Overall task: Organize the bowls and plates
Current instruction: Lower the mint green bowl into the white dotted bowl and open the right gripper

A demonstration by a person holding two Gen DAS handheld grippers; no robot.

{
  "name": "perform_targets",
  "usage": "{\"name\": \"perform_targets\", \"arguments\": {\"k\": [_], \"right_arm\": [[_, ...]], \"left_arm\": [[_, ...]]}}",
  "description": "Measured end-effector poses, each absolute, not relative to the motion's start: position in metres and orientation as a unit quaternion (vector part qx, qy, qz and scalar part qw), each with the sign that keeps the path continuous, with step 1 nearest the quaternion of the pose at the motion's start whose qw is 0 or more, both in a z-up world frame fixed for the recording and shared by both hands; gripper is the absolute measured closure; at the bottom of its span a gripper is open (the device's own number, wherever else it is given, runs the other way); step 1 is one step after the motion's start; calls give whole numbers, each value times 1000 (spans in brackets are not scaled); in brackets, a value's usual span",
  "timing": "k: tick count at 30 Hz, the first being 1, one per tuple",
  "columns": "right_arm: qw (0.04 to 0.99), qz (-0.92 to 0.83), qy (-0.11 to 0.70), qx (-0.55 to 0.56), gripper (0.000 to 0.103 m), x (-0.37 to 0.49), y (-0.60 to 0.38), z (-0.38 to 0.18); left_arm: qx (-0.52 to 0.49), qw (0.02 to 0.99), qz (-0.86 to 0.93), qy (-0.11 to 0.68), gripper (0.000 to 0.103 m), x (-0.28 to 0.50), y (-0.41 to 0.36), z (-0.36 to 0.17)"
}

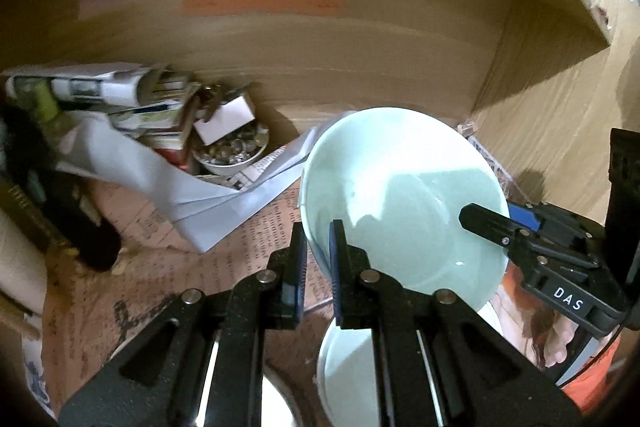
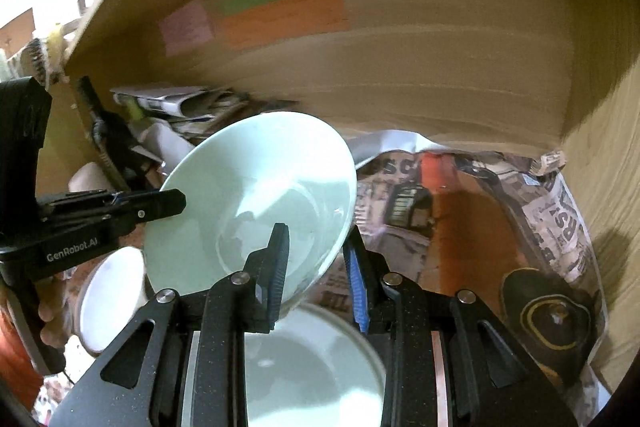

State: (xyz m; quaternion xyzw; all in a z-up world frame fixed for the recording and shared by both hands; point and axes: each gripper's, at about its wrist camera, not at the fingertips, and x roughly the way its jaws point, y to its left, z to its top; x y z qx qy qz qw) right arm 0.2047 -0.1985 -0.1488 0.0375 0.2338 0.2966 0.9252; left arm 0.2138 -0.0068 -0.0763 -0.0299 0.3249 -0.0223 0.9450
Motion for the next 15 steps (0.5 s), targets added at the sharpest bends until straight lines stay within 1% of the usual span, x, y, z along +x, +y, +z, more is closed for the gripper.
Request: {"name": "perform_targets", "arguments": {"k": [15], "right_arm": [[916, 336, 217, 16, 78, 158, -152, -150]], "left_arm": [[-70, 958, -1, 278, 94, 130, 41, -81]]}}
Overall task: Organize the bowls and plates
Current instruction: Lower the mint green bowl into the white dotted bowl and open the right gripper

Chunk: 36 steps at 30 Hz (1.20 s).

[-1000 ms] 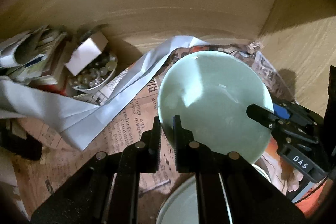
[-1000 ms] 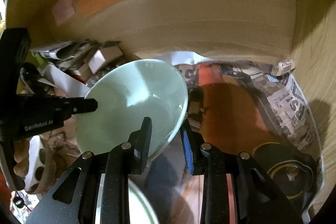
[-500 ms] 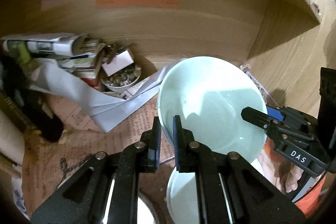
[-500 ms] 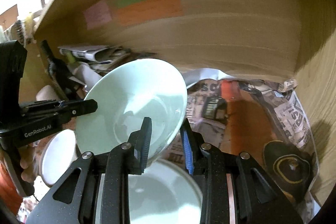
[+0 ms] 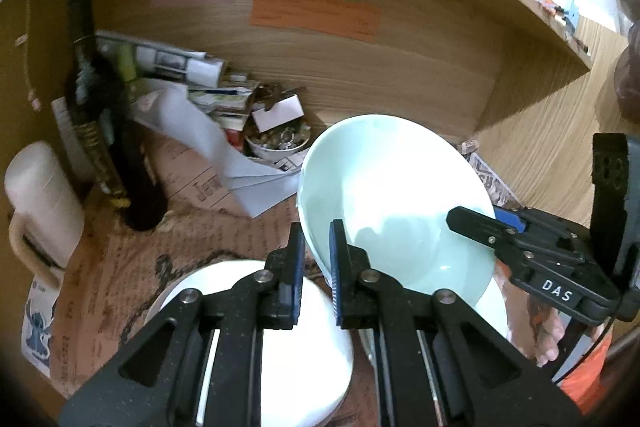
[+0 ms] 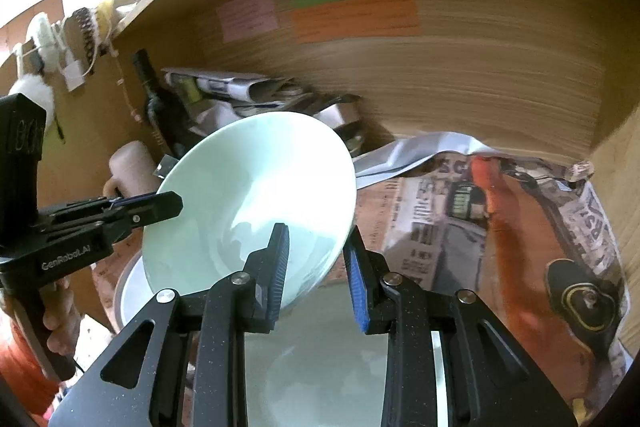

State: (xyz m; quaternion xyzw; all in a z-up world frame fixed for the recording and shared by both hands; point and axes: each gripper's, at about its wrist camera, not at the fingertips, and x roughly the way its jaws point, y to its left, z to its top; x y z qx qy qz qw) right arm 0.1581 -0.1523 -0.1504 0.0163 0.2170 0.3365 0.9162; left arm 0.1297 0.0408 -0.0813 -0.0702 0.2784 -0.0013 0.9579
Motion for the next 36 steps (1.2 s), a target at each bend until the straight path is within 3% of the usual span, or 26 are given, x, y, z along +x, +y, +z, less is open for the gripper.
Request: {"name": "perform_targets", "arguments": {"k": [14, 36], "right_arm": [[899, 379, 220, 5, 78, 129, -107, -158], [875, 405, 264, -12, 77, 119, -61, -190]], "left_arm": [[-77, 964, 42, 252, 94, 70, 74, -91], [-136, 945, 65, 289, 94, 49, 118, -137]]}}
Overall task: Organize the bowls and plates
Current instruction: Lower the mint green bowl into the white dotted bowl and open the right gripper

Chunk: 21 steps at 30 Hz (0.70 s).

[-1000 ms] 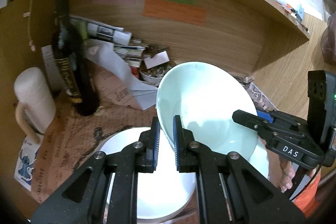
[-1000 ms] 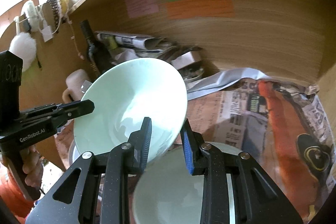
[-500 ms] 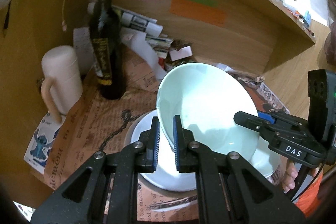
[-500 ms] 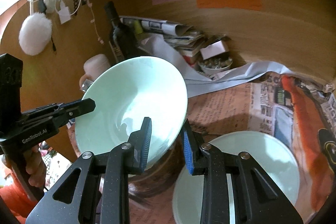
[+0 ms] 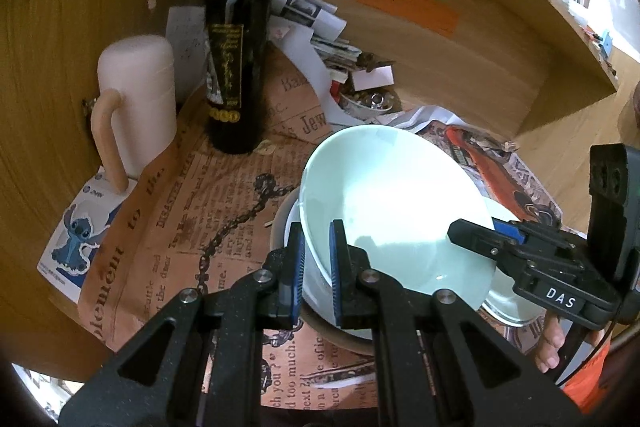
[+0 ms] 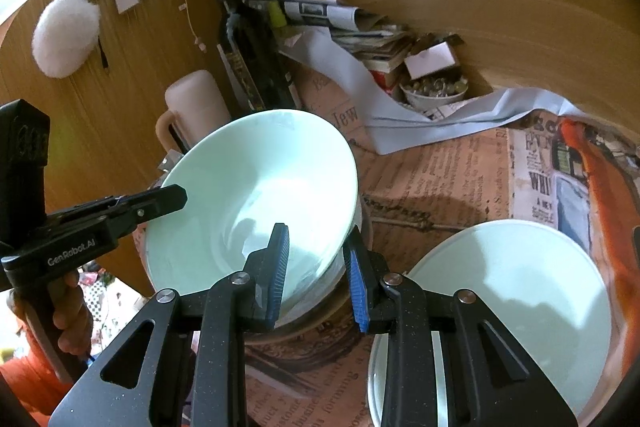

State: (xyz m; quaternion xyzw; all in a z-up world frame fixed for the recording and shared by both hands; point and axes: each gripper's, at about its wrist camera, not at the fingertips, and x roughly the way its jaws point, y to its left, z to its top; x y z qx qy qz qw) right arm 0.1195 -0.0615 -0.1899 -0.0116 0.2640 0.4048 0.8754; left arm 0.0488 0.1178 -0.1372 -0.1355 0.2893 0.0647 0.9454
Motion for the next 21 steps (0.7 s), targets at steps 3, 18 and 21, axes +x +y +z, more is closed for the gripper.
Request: {"name": "perform_targets", "arguments": {"k": [3, 18, 21], "right_arm": [[877, 403, 262, -15, 77, 118, -60, -190], [893, 375, 239, -77, 75, 107, -43, -194], [894, 371, 237, -81, 75, 107, -43, -194]], "left_arm": [[-140, 943, 67, 295, 94, 52, 121, -143], [-130, 941, 81, 301, 93, 51, 125, -153], [-122, 942, 84, 302, 93, 52, 124, -155]]}}
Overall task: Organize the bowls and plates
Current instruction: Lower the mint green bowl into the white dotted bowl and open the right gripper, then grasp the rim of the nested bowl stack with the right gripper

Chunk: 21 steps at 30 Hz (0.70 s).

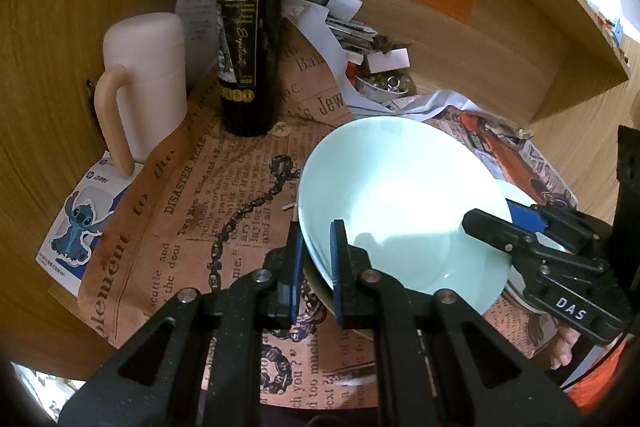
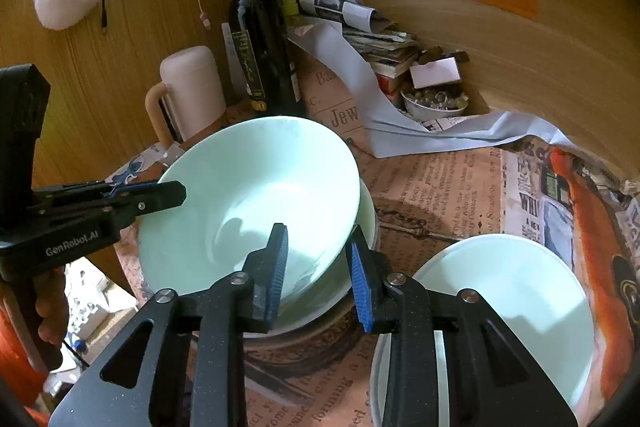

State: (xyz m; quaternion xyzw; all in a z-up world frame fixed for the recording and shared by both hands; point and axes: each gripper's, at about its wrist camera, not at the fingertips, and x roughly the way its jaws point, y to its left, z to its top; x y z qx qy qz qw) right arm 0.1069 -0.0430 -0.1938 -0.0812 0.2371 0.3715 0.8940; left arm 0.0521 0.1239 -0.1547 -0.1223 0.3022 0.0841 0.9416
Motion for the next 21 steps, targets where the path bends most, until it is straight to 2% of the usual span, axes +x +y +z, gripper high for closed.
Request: {"name": "perform_targets", "arguments": {"k": [3, 6, 10, 15, 17, 19, 21], "right_arm": [[894, 371, 235, -85, 72, 106, -42, -194], [897, 367, 227, -95, 69, 103, -41, -193], [905, 358, 204, -108, 47, 95, -40, -188], [907, 361, 187, -112, 44, 89, -40, -181], [907, 361, 187, -106, 43, 90, -44, -180], [908, 361, 191, -92, 43, 93, -49, -180], [909, 360, 198, -76, 43, 97, -55, -182]], "left_arm": [[-114, 943, 85, 302, 90, 52, 122, -155], [-107, 946, 83, 295, 79, 50, 119, -153], [-82, 956, 94, 265, 58, 42, 112, -143], [-78, 960, 91, 253, 53, 37, 110, -134], [-88, 961, 90, 247, 45, 35, 114, -133], [-99, 959, 94, 247, 41, 35, 119, -135], [-107, 957, 92, 254, 41, 38, 123, -139]]}}
